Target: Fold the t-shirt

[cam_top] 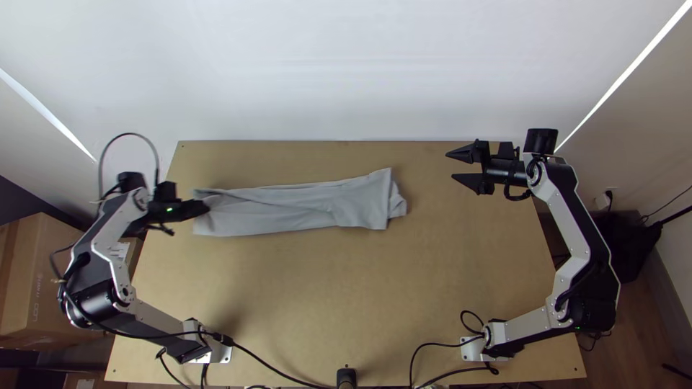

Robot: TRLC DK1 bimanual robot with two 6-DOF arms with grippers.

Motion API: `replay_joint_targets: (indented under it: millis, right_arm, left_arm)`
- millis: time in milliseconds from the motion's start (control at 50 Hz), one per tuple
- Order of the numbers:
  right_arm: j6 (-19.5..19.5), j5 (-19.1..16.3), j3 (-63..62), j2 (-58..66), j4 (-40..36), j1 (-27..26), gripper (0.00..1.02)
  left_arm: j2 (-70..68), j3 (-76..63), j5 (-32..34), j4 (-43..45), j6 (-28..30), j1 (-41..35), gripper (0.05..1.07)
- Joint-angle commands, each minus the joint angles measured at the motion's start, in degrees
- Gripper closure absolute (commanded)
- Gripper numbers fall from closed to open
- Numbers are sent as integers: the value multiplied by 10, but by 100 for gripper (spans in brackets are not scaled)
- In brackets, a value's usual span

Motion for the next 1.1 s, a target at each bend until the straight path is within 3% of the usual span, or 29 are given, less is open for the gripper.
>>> replay_joint_targets:
  millis: [0, 100, 220, 460, 720, 1080]
  right_arm:
    - [7, -7, -21, -20, 9, 3, 4]
    - [7, -7, -34, -21, 22, 7, 4]
    - [8, -6, -47, -20, 35, 18, 4]
    - [8, 5, -66, -18, 50, 36, 4]
    - [8, 5, -66, -22, 49, 35, 4]
    - [10, 14, -70, -33, 49, 36, 4]
  left_arm:
    - [-18, 15, -1, -59, 87, 74, 105]
    - [-18, 54, 0, -128, 119, 112, 105]
    - [-34, 103, 6, -209, 114, 103, 105]
    - [-80, 178, 8, -243, 3, -79, 105]
    - [-5, 315, -8, -228, -136, -284, 105]
    - [172, 489, -61, -220, -214, -461, 105]
